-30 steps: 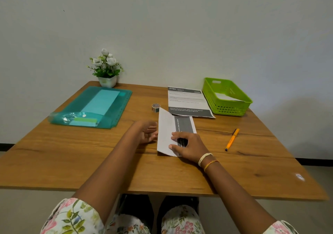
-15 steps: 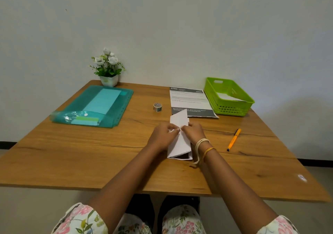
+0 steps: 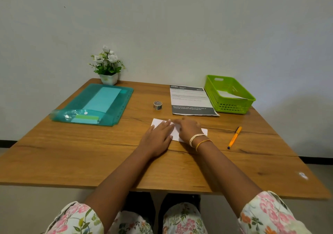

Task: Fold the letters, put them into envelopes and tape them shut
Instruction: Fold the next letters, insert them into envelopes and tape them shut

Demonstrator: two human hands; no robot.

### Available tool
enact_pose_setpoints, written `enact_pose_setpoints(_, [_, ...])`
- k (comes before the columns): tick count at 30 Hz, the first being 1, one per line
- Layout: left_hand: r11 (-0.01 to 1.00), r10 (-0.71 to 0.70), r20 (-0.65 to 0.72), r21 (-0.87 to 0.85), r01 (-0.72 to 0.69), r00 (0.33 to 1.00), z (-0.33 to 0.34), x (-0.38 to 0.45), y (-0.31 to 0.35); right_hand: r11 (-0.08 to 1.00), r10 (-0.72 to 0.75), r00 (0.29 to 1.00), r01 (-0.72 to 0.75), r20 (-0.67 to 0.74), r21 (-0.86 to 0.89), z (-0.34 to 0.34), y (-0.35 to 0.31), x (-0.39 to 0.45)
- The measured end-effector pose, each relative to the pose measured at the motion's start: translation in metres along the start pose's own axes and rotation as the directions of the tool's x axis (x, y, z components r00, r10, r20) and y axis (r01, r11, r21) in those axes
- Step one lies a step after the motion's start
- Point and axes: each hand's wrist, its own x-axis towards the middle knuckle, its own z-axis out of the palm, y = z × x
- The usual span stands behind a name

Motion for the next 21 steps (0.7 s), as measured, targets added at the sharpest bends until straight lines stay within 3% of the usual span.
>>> enact_pose_setpoints(4, [0.986,-0.116,0.037,0.122,0.111,0.993,0.002,0.005,0.000,0.999,-0.002,0.990,0.009,-0.140,0.048,0.012,-0.006,-0.003])
enact_pose_setpoints(8, [0.977,-0.179,0.034,0.123,0.173,0.983,0.005,0.005,0.001,0.995,-0.078,0.996,0.076,0.032,0.067,0.031,-0.012,-0.016])
enact_pose_setpoints(15, [0.957,-0.261,0.036,0.143,0.254,0.965,-0.006,0.002,-0.014,0.996,0.085,0.995,-0.085,0.049,-0.006,0.024,0.025,-0.025])
enact_pose_setpoints(21, [0.944,-0.299,0.046,0.160,0.288,0.953,-0.019,-0.008,-0.033,0.990,0.135,0.988,-0.132,0.069,-0.044,0.020,0.035,-0.031])
